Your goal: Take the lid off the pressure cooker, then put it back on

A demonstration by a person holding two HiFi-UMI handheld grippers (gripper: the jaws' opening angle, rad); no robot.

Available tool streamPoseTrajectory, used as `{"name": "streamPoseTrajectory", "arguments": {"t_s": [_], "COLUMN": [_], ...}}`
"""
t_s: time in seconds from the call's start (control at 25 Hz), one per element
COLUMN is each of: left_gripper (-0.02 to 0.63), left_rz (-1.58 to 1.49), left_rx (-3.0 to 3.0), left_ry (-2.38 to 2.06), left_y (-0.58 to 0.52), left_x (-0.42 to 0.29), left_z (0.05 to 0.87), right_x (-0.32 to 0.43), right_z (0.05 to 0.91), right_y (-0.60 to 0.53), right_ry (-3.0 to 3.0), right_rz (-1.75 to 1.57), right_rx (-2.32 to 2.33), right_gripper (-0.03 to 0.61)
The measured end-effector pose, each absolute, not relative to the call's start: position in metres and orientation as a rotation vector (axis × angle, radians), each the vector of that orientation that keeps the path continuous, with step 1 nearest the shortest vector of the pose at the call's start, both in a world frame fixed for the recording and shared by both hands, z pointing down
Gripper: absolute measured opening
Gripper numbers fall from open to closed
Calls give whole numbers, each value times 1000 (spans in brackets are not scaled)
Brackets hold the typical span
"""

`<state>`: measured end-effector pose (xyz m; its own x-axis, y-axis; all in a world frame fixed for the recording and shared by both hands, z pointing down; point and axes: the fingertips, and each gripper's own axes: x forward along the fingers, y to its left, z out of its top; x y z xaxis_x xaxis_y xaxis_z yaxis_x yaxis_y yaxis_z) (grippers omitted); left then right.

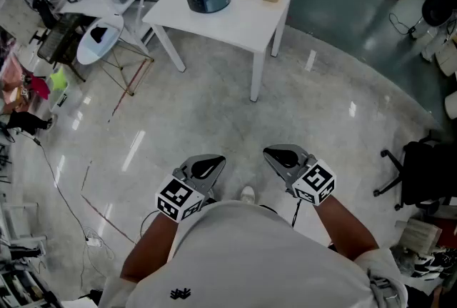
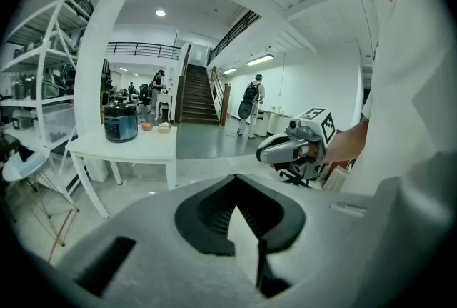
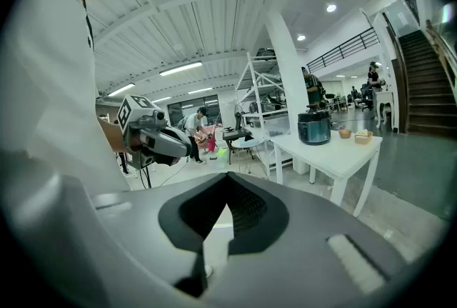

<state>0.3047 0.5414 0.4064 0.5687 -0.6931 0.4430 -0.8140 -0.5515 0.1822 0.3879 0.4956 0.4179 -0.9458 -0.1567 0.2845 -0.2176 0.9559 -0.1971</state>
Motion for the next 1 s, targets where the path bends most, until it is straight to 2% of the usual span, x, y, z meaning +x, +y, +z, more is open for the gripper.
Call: {"name": "streamPoseTrajectory", "arguments": {"t_s": [0.6, 0.68, 0.76, 1.0], "left_gripper": [6, 6, 6, 6], "left_rz": [358, 352, 355, 395], "left_rx": [2435, 2455, 2476, 2579], "left_ry": [-1164, -1132, -1094, -981], "left_y": [507, 494, 479, 422], "left_x": [276, 264, 252, 199], "left_z": [405, 409, 413, 403], "right_x": [358, 346, 334, 285], "right_z": [422, 419, 416, 395], "right_y": [456, 438, 415, 342], "right_ry": [-2867, -2871, -2868, -2849], "right_rz": [370, 349, 338, 286], "right_rx": [249, 280, 327, 479], "right_gripper": [16, 85, 128, 150]}}
